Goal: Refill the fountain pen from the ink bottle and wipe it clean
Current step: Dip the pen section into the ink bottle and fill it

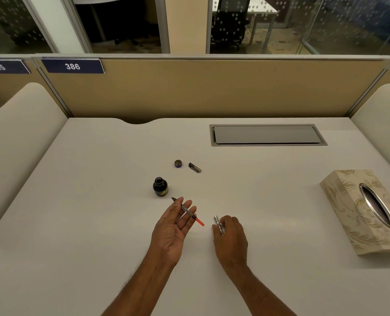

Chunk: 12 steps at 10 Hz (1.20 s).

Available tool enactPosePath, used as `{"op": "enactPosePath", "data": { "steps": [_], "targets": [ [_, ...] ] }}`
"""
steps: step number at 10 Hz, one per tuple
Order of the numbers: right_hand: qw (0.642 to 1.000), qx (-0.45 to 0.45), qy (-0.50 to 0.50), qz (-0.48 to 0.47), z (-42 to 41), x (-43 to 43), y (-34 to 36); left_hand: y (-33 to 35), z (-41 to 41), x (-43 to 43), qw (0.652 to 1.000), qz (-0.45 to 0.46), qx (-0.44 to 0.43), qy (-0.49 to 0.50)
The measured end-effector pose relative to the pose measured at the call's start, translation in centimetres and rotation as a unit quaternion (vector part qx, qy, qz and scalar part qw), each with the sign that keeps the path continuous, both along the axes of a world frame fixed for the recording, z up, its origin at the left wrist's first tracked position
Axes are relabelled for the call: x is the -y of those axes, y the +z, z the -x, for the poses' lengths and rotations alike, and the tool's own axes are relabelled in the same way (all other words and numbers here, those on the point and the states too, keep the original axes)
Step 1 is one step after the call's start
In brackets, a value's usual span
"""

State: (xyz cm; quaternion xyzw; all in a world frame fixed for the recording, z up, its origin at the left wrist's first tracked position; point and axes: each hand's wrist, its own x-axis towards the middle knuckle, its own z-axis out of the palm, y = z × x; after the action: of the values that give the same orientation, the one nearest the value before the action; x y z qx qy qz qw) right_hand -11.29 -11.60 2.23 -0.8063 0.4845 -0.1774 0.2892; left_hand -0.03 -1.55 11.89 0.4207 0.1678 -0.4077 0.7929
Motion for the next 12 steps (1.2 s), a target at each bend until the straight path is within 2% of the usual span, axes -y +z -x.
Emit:
{"op": "enactPosePath", "data": {
  "steps": [10, 11, 12],
  "targets": [
    [1.0, 0.025, 0.018, 0.003, 1.1, 1.1, 0.6, 0.1, 0.4, -0.2, 1.0, -0.001, 0.006, -0.003],
    [0.997, 0.071, -0.003, -0.017, 0.7, 0.4, 2.0, 0.0, 0.4, -0.1, 1.0, 0.0, 0.007, -0.002],
    [0.983, 0.168, -0.015, -0.075, 0.3, -1.0, 4.4, 0.1, 0.2, 0.0, 1.0, 0.006, 0.007, 0.001]
  ]
}}
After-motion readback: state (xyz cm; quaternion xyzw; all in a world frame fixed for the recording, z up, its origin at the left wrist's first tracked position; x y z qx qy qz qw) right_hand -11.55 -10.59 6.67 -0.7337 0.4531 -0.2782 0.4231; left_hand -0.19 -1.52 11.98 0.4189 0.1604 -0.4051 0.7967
